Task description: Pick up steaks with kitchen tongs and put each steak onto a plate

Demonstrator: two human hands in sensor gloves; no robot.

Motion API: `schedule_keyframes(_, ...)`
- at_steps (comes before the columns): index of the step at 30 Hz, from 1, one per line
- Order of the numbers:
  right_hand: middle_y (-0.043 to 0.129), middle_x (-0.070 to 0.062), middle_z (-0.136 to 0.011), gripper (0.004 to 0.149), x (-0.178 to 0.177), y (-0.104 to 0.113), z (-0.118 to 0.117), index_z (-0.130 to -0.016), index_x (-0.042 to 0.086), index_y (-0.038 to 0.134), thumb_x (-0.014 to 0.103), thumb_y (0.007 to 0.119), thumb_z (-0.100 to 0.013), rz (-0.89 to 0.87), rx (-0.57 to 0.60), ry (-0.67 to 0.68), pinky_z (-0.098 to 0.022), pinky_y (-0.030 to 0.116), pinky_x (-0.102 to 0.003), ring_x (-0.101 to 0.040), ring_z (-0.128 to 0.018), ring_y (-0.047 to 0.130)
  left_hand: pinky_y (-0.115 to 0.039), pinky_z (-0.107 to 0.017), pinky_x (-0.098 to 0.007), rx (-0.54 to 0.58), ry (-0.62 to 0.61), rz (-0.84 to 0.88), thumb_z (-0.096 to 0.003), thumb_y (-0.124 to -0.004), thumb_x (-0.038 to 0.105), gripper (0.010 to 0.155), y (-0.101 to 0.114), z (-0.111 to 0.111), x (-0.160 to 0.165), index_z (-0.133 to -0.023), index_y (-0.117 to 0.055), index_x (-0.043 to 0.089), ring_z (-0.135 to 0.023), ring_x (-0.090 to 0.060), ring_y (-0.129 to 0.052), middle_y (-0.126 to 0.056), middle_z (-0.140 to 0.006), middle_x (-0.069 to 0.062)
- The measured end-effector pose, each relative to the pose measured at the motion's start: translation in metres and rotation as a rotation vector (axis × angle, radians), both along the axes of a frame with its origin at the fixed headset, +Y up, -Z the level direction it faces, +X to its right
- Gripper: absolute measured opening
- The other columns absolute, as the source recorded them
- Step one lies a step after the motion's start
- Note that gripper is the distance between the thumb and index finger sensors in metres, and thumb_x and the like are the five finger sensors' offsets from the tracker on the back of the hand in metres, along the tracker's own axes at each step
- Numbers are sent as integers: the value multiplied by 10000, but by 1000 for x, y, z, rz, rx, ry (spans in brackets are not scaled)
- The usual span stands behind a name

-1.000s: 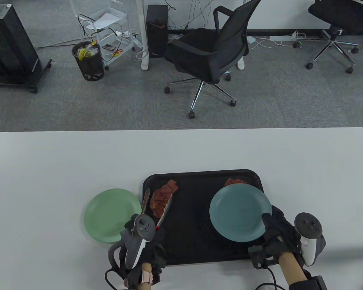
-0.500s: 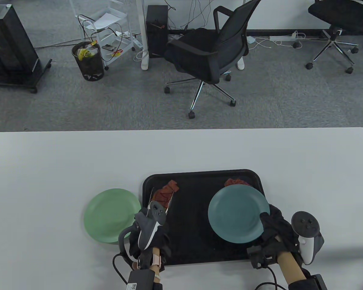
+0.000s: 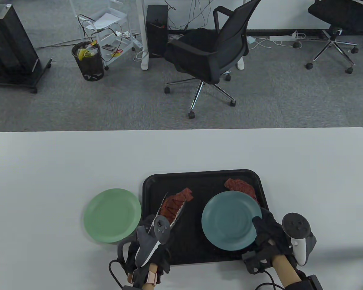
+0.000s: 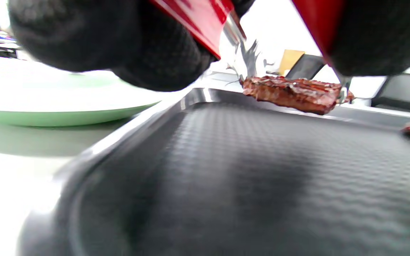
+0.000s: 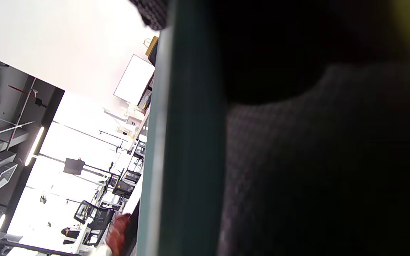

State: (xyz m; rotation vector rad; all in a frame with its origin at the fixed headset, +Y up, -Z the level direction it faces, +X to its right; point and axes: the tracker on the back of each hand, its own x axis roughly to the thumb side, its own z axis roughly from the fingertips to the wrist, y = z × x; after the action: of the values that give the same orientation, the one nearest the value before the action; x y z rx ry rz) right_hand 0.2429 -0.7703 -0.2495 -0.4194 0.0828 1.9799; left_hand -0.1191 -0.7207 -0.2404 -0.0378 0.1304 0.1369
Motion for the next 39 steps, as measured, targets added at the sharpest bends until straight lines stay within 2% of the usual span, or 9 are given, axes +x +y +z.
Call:
schedule_keyframes(8,814,-226,-718,516,-9,-10,2,-942,-1,527,200,648,-483,-112,-38,55,-118,879,-368,-324,-295,942,-915,-210,-352,59,-253,59,-279,-867,642,909,14,19,56,-1001,-732,108,-398,-309,-1002,-875,-804,-192)
schedule_keyframes(13,821,-216,-710,510,-8,-17,3,-936,-8,530,190,643,-480,-214,-58,39,-114,884,-359,-309,-290,948,-917,-217,-348,42,-318,-12,-278,-854,651,915,11,22,82,-1006,-721,114,-407,-304,-1002,-872,-809,-185)
schedule_keyframes(18,828,-218,-705,505,-1,-23,1,-931,-6,546,185,652,-476,-271,-77,54,-110,880,-373,-323,-287,946,-902,-243,-353,-22,-321,79,-284,-848,654,931,5,21,74,-1019,-693,105,-422,-313,-985,-847,-822,-193)
schedule_keyframes(22,832,-212,-704,505,-3,-25,0,-930,-1,550,188,653,-474,-260,-73,64,-110,882,-370,-319,-286,949,-895,-256,-349,-29,-317,73,-282,-834,670,956,2,22,70,-1029,-657,100,-442,-309,-973,-820,-836,-190)
schedule_keyframes(29,832,-213,-702,504,4,-24,1,-930,-3,550,189,652,-475,-311,-56,23,-109,884,-366,-314,-285,949,-873,-297,-357,-59,-324,177,-288,-825,687,997,17,25,55,-1058,-588,100,-494,-325,-945,-764,-888,-195)
schedule_keyframes(34,828,-213,-707,504,18,-20,-1,-931,0,544,191,650,-478,-321,-17,-49,-114,884,-368,-316,-290,948,-871,-292,-363,21,-210,263,-295,-823,679,989,21,24,34,-1054,-584,92,-488,-331,-944,-759,-884,-202)
schedule_keyframes(39,823,-212,-715,505,53,-16,-3,-935,7,538,193,649,-479,-330,41,-196,-123,884,-373,-322,-301,947,-871,-282,-367,58,-44,285,-303,-824,670,981,13,21,15,-1047,-581,77,-478,-339,-942,-757,-873,-214)
